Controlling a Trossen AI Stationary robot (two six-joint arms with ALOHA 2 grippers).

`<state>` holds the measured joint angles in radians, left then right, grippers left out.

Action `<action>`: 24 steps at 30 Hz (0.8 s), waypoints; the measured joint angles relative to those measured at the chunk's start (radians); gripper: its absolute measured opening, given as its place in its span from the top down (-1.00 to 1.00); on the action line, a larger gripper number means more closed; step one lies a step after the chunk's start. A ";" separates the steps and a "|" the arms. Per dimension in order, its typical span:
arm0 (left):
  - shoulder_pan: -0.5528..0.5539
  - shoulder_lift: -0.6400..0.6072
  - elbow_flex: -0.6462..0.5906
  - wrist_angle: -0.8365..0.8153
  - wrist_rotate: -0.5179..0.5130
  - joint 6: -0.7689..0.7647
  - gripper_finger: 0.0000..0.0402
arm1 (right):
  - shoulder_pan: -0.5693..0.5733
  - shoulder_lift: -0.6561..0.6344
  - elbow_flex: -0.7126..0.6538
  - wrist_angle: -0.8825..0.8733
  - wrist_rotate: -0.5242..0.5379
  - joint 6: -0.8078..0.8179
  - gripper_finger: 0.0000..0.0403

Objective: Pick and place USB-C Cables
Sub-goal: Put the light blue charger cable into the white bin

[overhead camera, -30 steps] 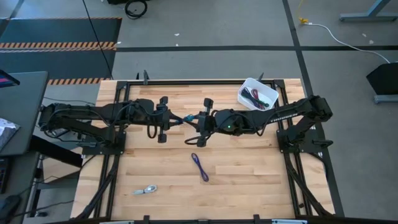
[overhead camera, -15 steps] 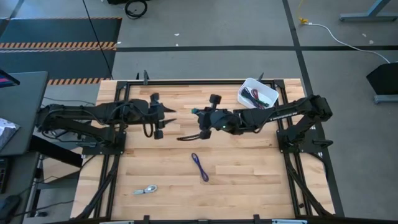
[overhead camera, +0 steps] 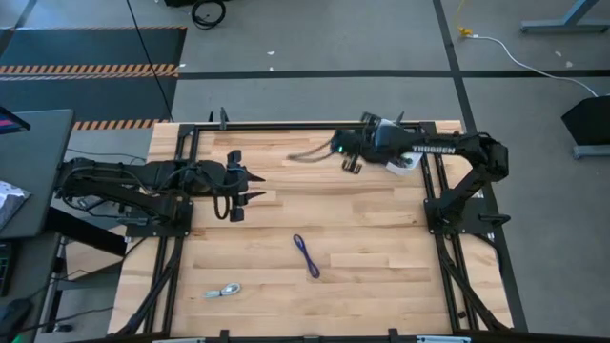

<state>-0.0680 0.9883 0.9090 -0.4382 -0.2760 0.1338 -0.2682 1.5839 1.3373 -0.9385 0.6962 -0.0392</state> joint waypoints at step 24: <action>-0.191 0.000 0.000 0.000 -0.001 -0.071 0.20 | -0.406 0.000 0.000 -0.338 -0.281 0.117 0.93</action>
<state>-0.2587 0.9882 0.9091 -0.4385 -0.2767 0.0624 -0.6745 1.5841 1.3373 -1.2766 0.4153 0.0775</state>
